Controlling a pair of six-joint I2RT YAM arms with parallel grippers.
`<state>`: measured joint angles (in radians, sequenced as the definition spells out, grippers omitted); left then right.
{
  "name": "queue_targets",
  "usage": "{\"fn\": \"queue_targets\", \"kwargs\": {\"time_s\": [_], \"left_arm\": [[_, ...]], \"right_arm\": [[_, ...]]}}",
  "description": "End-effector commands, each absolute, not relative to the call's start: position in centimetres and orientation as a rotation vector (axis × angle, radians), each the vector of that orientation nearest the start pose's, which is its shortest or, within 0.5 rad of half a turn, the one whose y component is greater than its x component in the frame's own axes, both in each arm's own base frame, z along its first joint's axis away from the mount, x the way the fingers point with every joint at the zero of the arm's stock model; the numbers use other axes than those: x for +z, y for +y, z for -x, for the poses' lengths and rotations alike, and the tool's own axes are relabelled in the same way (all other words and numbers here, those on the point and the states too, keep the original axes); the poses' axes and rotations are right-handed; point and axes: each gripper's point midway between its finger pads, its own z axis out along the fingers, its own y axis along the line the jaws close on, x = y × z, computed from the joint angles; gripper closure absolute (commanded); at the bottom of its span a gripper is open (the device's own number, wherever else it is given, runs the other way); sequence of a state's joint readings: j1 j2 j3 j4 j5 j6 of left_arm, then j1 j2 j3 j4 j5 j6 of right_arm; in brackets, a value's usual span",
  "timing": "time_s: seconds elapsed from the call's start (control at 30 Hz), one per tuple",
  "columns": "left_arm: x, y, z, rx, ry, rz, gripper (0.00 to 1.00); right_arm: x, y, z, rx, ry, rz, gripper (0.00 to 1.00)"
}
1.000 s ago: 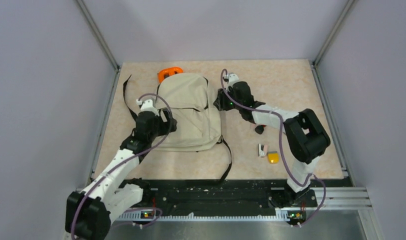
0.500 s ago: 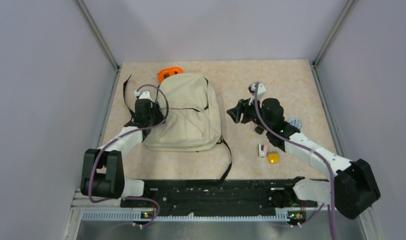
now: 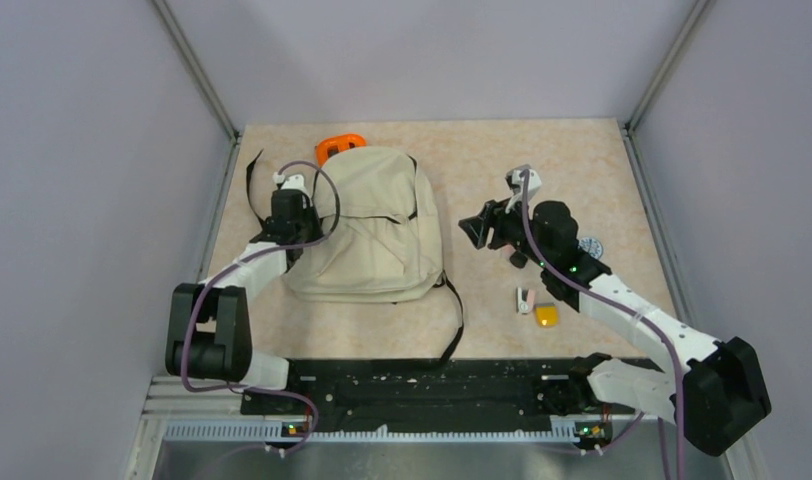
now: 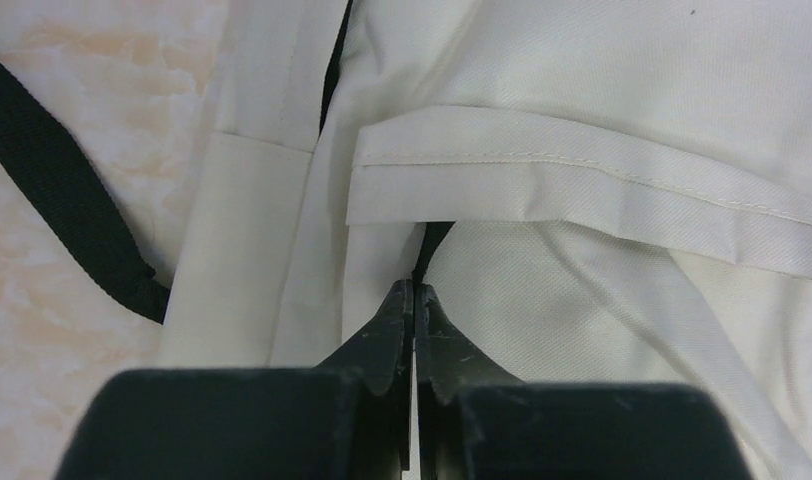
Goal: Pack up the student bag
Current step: Unzip the student bag at the center of the board.
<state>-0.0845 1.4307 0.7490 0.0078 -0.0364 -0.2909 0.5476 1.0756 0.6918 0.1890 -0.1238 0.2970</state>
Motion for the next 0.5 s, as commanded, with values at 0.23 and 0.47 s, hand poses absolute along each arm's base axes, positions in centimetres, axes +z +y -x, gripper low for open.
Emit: {"fn": "queue_targets", "kwargs": {"time_s": [0.23, 0.47], "left_arm": [[12.3, -7.7, -38.1, -0.425, 2.166, 0.121, 1.00], [14.2, -11.9, -37.3, -0.596, 2.166, 0.030, 1.00]], "right_arm": [[21.4, 23.8, -29.8, 0.806, 1.796, 0.354, 0.45], [19.8, 24.9, -29.7, 0.858, 1.825, 0.371, 0.46]]}}
